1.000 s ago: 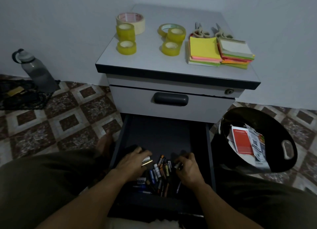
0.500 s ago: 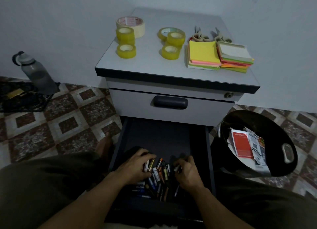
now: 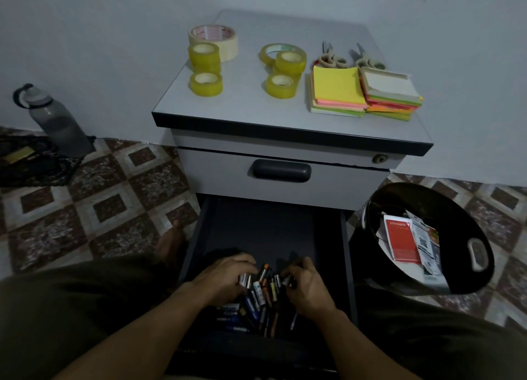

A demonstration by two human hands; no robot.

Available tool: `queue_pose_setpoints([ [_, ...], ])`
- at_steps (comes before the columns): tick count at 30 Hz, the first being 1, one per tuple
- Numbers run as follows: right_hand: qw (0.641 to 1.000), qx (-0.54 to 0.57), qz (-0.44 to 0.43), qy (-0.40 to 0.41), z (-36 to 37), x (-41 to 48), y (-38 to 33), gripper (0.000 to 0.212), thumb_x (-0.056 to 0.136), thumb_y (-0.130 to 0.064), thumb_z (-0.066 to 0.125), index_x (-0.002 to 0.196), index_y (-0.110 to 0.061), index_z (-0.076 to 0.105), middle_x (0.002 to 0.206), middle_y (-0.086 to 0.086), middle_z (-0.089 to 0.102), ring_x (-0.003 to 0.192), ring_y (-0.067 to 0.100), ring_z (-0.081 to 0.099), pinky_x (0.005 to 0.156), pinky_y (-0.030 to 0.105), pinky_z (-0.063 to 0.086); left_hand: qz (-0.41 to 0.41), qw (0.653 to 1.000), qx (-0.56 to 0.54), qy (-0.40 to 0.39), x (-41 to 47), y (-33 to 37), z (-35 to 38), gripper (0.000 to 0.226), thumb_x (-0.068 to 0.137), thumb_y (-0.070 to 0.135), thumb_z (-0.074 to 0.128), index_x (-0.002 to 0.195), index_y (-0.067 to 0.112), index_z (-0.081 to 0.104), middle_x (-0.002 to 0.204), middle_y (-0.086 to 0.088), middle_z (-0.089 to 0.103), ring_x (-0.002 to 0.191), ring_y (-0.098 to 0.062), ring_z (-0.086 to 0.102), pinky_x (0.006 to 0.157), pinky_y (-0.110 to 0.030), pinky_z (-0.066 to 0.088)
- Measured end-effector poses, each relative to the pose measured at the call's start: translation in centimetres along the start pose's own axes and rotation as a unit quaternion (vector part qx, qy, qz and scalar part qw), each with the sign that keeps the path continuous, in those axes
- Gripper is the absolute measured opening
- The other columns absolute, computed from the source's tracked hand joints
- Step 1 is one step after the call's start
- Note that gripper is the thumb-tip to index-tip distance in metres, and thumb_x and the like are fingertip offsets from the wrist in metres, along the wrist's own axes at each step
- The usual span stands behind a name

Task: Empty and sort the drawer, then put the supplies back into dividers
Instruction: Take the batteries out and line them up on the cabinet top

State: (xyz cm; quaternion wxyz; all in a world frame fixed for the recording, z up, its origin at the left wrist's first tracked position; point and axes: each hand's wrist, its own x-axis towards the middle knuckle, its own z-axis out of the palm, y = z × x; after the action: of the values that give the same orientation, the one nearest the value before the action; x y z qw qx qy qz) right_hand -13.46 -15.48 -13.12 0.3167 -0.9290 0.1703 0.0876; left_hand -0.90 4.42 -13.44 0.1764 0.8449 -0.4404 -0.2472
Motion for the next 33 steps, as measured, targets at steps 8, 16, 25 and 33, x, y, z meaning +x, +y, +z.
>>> queue_pose_setpoints([
  [8, 1.0, -0.001, 0.004, 0.01, 0.4, -0.1, 0.0, 0.033, 0.09, -0.012, 0.056, 0.121, -0.018, 0.065, 0.126, 0.002, 0.038, 0.109, 0.025, 0.056, 0.1, 0.023, 0.042, -0.037, 0.998, -0.018, 0.04, -0.3, -0.1, 1.0, 0.044, 0.088, 0.034, 0.073, 0.13, 0.026, 0.063, 0.14, 0.01, 0.038, 0.106, -0.003, 0.047, 0.094, -0.016, 0.039],
  [16, 1.0, 0.006, 0.015, 0.01, 0.4, -0.1, -0.2, 0.033, 0.091, -0.015, 0.056, 0.123, -0.018, 0.064, 0.13, 0.001, 0.04, 0.115, 0.024, 0.054, 0.1, 0.025, 0.043, -0.041, 0.995, -0.03, 0.08, -0.4, 0.0, 0.9, 0.041, 0.088, 0.025, 0.07, 0.128, 0.022, 0.065, 0.129, 0.009, 0.051, 0.094, 0.002, 0.046, 0.087, -0.009, 0.036],
  [25, 1.0, -0.013, 0.017, 0.005, 0.2, 0.1, -0.3, 0.033, 0.09, -0.016, 0.055, 0.121, -0.018, 0.066, 0.131, 0.005, 0.042, 0.116, 0.024, 0.053, 0.103, 0.025, 0.043, -0.047, 0.996, -0.032, 0.072, -0.2, -0.2, 1.1, 0.043, 0.088, 0.033, 0.072, 0.129, 0.025, 0.064, 0.129, 0.013, 0.048, 0.098, 0.002, 0.045, 0.091, -0.012, 0.037],
  [33, 0.999, -0.005, 0.031, -0.005, -0.3, -0.3, -0.9, 0.033, 0.086, -0.012, 0.057, 0.116, -0.02, 0.067, 0.125, 0.002, 0.042, 0.11, 0.021, 0.057, 0.099, 0.019, 0.043, -0.046, 0.994, -0.061, 0.078, -1.2, 0.1, 0.7, 0.032, 0.088, 0.025, 0.071, 0.12, 0.025, 0.069, 0.12, 0.013, 0.048, 0.086, 0.013, 0.044, 0.079, 0.002, 0.032],
])
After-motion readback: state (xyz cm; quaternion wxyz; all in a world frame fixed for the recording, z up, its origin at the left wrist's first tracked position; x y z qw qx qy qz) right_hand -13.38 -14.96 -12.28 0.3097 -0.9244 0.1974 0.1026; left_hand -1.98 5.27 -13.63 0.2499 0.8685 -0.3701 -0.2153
